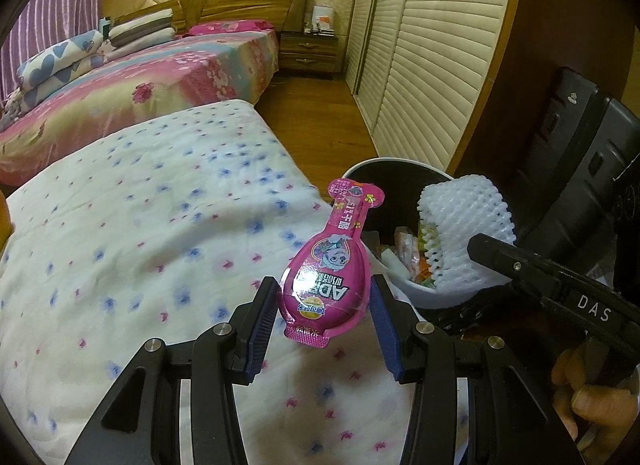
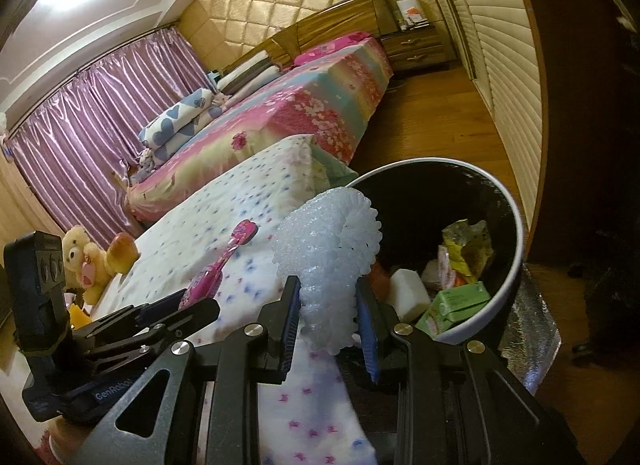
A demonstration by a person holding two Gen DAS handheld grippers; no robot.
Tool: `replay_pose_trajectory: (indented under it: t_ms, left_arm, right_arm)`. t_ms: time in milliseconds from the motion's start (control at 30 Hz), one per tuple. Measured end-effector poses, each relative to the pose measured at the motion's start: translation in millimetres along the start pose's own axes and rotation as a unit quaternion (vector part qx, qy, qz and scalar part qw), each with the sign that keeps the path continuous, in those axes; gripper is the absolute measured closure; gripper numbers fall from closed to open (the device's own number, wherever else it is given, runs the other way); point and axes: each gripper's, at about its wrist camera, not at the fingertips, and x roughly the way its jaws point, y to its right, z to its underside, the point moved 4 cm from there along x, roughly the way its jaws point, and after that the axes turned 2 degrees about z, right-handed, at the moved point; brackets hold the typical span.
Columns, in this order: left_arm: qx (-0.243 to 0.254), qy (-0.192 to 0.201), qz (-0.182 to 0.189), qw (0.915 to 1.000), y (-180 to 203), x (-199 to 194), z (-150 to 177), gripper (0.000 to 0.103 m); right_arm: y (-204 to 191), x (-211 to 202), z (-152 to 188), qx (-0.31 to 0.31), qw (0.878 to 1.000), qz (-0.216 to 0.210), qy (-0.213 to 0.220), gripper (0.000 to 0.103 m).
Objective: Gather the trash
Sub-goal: 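Carry the bubble wrap with the right tool while the left carries the pink wrapper to the bin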
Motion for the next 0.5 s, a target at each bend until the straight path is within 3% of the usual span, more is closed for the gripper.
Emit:
replay_pose_trajectory:
  t_ms: [500]
  left_arm:
    - [0.009,-0.004,0.002,0.9999,15,17,-9,0.058]
  right_arm:
    - [24,-1,-4,-0.004,0.999,0.041,0.007,0.076]
